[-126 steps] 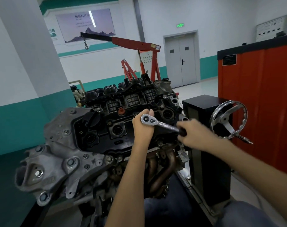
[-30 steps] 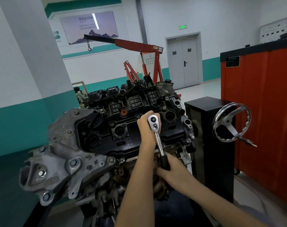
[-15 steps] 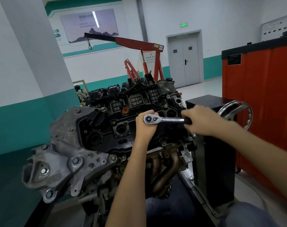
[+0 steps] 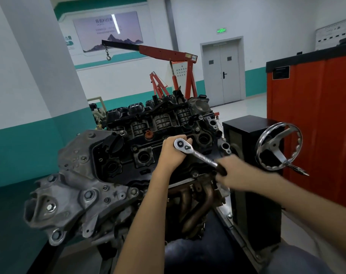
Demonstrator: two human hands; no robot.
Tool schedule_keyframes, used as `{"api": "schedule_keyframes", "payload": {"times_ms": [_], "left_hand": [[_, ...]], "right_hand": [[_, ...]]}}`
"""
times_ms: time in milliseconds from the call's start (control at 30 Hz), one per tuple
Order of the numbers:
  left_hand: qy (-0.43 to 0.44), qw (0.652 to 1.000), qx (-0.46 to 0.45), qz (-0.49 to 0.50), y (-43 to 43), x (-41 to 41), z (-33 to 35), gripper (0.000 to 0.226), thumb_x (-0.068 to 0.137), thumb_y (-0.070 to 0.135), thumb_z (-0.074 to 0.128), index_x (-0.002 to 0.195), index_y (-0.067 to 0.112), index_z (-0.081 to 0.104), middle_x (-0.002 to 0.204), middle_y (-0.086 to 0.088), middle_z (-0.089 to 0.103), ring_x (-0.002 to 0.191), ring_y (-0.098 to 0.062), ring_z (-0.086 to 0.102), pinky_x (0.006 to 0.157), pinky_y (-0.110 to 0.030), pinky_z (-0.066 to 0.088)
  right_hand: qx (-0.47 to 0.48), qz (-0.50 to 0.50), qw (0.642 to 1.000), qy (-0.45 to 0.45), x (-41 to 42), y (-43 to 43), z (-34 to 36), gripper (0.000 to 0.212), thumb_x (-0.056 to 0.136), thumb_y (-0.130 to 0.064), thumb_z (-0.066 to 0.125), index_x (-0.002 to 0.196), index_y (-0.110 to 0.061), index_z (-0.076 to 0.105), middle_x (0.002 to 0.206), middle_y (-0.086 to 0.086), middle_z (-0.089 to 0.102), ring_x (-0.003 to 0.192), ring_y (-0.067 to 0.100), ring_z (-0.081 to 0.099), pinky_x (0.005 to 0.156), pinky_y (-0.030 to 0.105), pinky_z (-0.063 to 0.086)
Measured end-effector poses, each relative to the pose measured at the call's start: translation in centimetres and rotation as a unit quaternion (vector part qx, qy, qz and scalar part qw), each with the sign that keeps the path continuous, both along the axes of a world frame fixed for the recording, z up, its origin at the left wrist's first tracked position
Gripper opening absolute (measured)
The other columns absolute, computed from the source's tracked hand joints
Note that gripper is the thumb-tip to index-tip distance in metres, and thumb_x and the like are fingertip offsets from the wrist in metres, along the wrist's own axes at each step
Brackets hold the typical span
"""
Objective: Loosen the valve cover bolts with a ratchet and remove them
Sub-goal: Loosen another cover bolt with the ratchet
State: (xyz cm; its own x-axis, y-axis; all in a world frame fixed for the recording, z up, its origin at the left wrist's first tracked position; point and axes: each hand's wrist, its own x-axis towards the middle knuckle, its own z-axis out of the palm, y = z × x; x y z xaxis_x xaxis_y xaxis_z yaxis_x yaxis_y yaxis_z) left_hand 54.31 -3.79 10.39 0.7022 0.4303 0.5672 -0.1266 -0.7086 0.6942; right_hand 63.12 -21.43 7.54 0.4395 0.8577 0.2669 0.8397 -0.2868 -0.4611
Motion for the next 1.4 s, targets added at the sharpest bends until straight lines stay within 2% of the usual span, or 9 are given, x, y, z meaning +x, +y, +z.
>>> {"api": "schedule_keyframes", "payload": {"times_ms": [100, 200, 400, 500, 700, 867, 1033, 1167, 1400], "left_hand": [[0.003, 1.000, 0.022, -0.003, -0.1, 0.2, 0.2, 0.053, 0.092, 0.003, 0.061, 0.053, 0.018, 0.028, 0.049, 0.008, 0.028, 0.054, -0.011, 0.025, 0.056, -0.030, 0.023], [-0.052, 0.998, -0.025, 0.023, -0.7, 0.4, 0.0, 0.054, 0.091, -0.003, 0.057, 0.053, 0.018, 0.025, 0.053, 0.001, 0.025, 0.056, -0.015, 0.023, 0.058, -0.032, 0.020], [-0.100, 0.990, -0.048, 0.086, -1.9, 1.5, -0.2, 0.054, 0.091, -0.005, 0.053, 0.055, 0.019, 0.020, 0.052, 0.004, 0.019, 0.045, -0.007, 0.020, 0.047, -0.019, 0.017], [-0.091, 0.991, -0.028, 0.094, -2.0, 1.6, -0.2, 0.053, 0.091, -0.005, 0.053, 0.056, 0.018, 0.021, 0.054, 0.001, 0.019, 0.050, -0.008, 0.018, 0.051, -0.022, 0.016], [-0.018, 1.000, 0.017, 0.020, -0.3, 0.3, -0.1, 0.054, 0.093, 0.002, 0.059, 0.056, 0.017, 0.023, 0.053, 0.003, 0.024, 0.053, -0.011, 0.022, 0.054, -0.027, 0.019], [-0.013, 0.999, 0.036, 0.024, -0.4, 0.2, 0.1, 0.054, 0.093, 0.005, 0.060, 0.055, 0.017, 0.024, 0.052, 0.003, 0.025, 0.054, -0.012, 0.022, 0.056, -0.031, 0.020], [-0.089, 0.990, -0.082, 0.070, -1.5, 0.8, -0.3, 0.051, 0.093, -0.007, 0.050, 0.056, 0.017, 0.025, 0.054, -0.001, 0.023, 0.052, -0.010, 0.020, 0.054, -0.026, 0.018], [-0.103, 0.988, -0.073, 0.093, -2.5, 1.5, 0.0, 0.051, 0.091, -0.010, 0.049, 0.058, 0.019, 0.023, 0.055, -0.002, 0.020, 0.048, -0.007, 0.020, 0.051, -0.021, 0.017], [-0.023, 0.998, 0.029, 0.045, -0.3, 0.2, -0.2, 0.055, 0.093, 0.001, 0.059, 0.057, 0.019, 0.023, 0.053, 0.003, 0.023, 0.052, -0.008, 0.021, 0.056, -0.026, 0.020]], "right_hand": [[-0.018, -0.051, 0.978, -0.200, 2.8, -0.7, 4.8, 0.013, 0.084, -0.025, 0.063, 0.082, -0.024, 0.050, 0.067, -0.011, 0.040, 0.065, 0.017, 0.047, 0.063, 0.028, 0.038], [0.002, -0.086, 0.976, -0.200, 1.9, -0.5, 4.8, 0.020, 0.084, -0.026, 0.063, 0.076, -0.027, 0.045, 0.066, -0.011, 0.039, 0.064, 0.016, 0.043, 0.061, 0.027, 0.034], [0.191, -0.010, 0.945, 0.265, -8.2, 2.0, -5.3, 0.018, 0.082, -0.004, 0.062, 0.077, -0.021, 0.056, 0.070, -0.001, 0.058, 0.059, 0.004, 0.053, 0.055, 0.016, 0.043], [0.248, -0.022, 0.913, 0.323, -10.9, 4.2, -6.4, 0.014, 0.083, -0.003, 0.061, 0.081, -0.017, 0.057, 0.067, -0.004, 0.057, 0.055, 0.000, 0.053, 0.052, 0.010, 0.043], [0.063, 0.012, 0.995, 0.083, -2.8, 0.3, -2.1, 0.018, 0.082, -0.006, 0.062, 0.078, -0.019, 0.051, 0.068, -0.003, 0.053, 0.059, 0.010, 0.049, 0.054, 0.020, 0.041], [-0.032, -0.036, 0.976, -0.213, 2.5, -1.2, 5.0, 0.010, 0.087, -0.022, 0.061, 0.089, -0.022, 0.052, 0.068, -0.011, 0.040, 0.061, 0.011, 0.046, 0.055, 0.022, 0.033], [0.079, -0.033, 0.995, 0.042, -3.1, 0.3, -1.7, 0.027, 0.083, -0.011, 0.061, 0.070, -0.025, 0.044, 0.067, -0.003, 0.052, 0.064, 0.020, 0.054, 0.056, 0.026, 0.039], [0.223, -0.047, 0.932, 0.282, -9.6, 4.1, -6.5, 0.013, 0.084, -0.006, 0.060, 0.087, -0.018, 0.060, 0.078, 0.001, 0.063, 0.062, 0.003, 0.056, 0.055, 0.010, 0.040], [0.113, -0.004, 0.985, 0.132, -5.2, 1.5, -4.2, 0.017, 0.083, -0.004, 0.059, 0.079, -0.019, 0.053, 0.069, 0.002, 0.056, 0.059, 0.014, 0.053, 0.057, 0.027, 0.048]]}}
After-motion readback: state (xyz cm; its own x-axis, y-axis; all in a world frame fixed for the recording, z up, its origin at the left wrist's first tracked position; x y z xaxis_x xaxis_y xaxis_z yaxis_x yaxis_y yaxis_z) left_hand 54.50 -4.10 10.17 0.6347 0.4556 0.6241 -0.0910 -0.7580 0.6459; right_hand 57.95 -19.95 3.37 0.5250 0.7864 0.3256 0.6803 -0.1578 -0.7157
